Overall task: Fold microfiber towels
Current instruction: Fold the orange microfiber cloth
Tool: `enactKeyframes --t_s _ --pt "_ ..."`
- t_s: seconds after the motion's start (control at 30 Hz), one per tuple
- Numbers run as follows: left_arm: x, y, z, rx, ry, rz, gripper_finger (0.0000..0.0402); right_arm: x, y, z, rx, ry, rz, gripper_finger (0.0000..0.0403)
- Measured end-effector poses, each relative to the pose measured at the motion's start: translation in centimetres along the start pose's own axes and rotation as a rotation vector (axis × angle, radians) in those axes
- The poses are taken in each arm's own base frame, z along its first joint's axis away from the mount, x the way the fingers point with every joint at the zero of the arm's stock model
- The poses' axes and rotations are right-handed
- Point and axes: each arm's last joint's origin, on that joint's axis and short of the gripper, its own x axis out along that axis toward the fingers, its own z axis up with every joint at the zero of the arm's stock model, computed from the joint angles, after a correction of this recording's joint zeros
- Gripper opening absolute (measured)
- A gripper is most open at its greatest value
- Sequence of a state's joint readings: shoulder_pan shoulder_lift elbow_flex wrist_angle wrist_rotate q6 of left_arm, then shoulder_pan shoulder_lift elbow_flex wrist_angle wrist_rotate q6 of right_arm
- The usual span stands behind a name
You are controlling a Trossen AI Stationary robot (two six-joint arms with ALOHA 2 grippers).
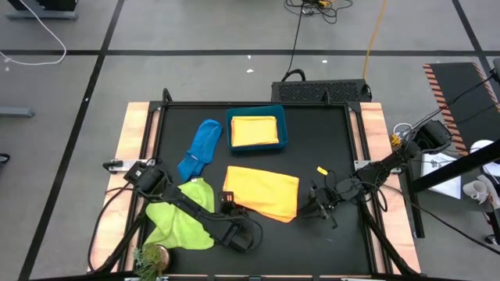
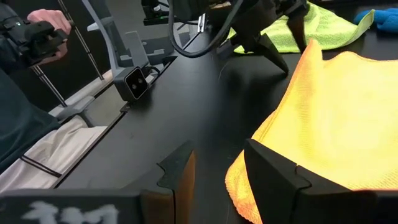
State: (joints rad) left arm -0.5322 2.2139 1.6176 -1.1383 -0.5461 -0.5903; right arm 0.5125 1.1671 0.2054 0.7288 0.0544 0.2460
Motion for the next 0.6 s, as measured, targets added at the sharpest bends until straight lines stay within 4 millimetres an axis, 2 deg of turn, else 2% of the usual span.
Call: enactKeyframes --t_s 0.13,0.27,0.6 --pt "0.5 0.8 0.5 -0.027 0.014 -0.002 0.0163 0.0 0.0 0.0 0.0 0.0 0.0 0.013" --pt "1.1 1.6 1.0 -0.05 0.045 -0.035 0.0151 0.0 0.0 0.0 0.0 0.0 0.0 0.013" --pt "2.2 1.8 0.5 -0.044 0.084 -0.082 0.0067 0.0 0.0 0.0 -0.004 0.0 -0.001 0.013"
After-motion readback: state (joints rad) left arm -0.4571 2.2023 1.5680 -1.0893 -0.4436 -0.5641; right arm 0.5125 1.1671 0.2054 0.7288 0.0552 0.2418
